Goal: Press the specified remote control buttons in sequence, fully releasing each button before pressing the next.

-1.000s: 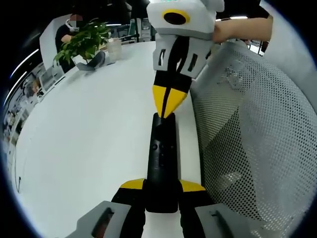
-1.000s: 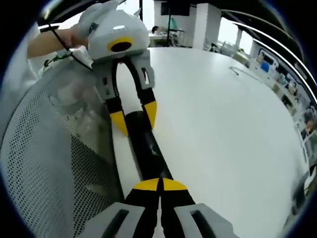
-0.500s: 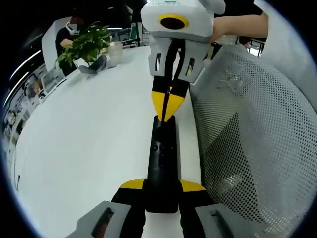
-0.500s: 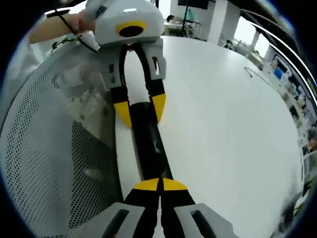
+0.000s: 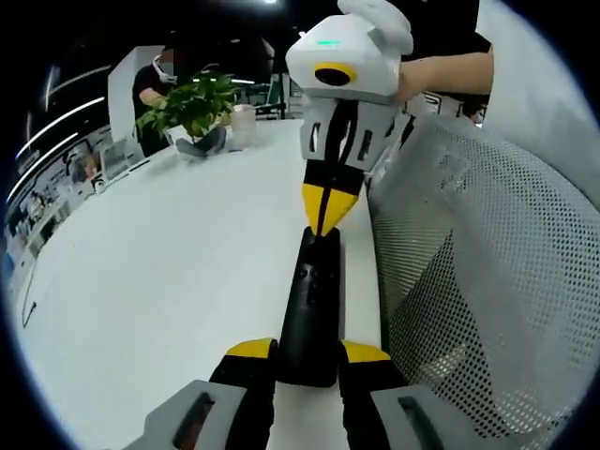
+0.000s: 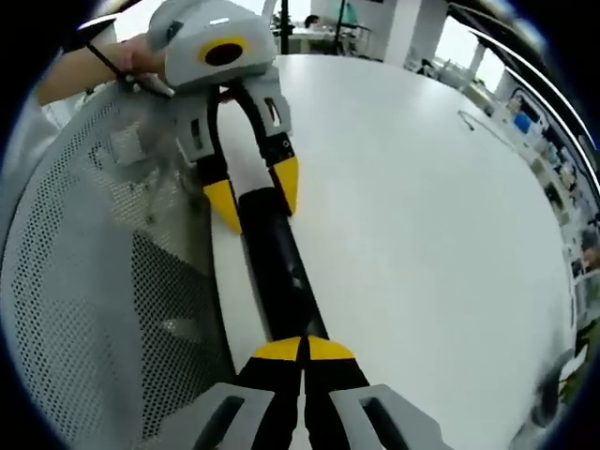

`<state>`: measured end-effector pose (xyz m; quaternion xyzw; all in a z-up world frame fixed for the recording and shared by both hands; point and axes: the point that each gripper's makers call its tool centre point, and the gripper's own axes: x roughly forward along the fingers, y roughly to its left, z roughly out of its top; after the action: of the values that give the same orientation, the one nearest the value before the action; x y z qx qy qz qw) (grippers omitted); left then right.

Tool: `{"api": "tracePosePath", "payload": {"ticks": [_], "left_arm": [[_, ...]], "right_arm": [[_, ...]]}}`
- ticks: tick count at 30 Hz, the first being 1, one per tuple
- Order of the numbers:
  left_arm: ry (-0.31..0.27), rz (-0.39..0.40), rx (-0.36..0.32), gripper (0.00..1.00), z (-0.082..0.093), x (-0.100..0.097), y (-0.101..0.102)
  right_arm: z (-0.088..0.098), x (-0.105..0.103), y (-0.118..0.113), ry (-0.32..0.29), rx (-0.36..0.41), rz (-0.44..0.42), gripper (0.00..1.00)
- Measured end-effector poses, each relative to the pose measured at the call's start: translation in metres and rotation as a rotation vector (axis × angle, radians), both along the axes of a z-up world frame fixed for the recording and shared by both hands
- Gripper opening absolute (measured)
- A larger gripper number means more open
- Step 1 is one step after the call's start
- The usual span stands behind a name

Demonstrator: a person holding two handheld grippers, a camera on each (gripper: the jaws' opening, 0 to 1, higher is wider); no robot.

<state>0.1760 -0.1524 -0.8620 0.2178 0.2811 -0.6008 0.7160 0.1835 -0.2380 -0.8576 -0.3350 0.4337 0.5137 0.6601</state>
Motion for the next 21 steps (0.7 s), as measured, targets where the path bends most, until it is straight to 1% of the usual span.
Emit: {"api": "tracePosePath", "payload": {"ticks": [3, 7, 8, 10, 11, 15, 18, 20, 21], "left_arm": [[0.001, -0.014, 0.015, 0.25, 0.0004, -0.0009, 0.0009], [0.004, -0.022, 0.026, 0.24, 0.0001, -0.0026, 0.0012], [0.001, -0.025, 0.025, 0.24, -0.0004, -0.0037, 0.0007], [-0.002, -0.025, 0.017, 0.24, -0.0006, -0.0031, 0.0011], [-0.005, -0.029, 0.014, 0.24, -0.0003, -0.0029, 0.0007], [-0.007, -0.035, 0.007, 0.24, -0.0001, -0.0029, 0.0000], [-0.009, -0.038, 0.000, 0.24, 0.0000, -0.0037, -0.0004], [-0.010, -0.045, -0.005, 0.24, 0.0002, -0.0034, -0.0009], [-0.010, -0.048, -0.006, 0.24, 0.0003, -0.0030, -0.0012]], "right_arm": [[0.0000, -0.0013, 0.0003, 0.004, 0.006, -0.011, 0.00], [0.0007, -0.0022, -0.0004, -0.013, 0.032, -0.028, 0.00], [0.0011, -0.0017, -0.0005, -0.013, 0.048, -0.030, 0.00], [0.0023, -0.0011, 0.0015, -0.006, 0.117, -0.041, 0.00], [0.0027, -0.0012, 0.0009, 0.011, 0.153, -0.075, 0.00], [0.0044, -0.0014, -0.0004, -0.002, 0.236, -0.057, 0.00], [0.0056, -0.0017, -0.0003, 0.015, 0.279, -0.093, 0.00], [0.0082, -0.0035, 0.0042, 0.016, 0.304, -0.086, 0.00], [0.0085, -0.0038, 0.0049, 0.014, 0.304, -0.083, 0.00]]}}
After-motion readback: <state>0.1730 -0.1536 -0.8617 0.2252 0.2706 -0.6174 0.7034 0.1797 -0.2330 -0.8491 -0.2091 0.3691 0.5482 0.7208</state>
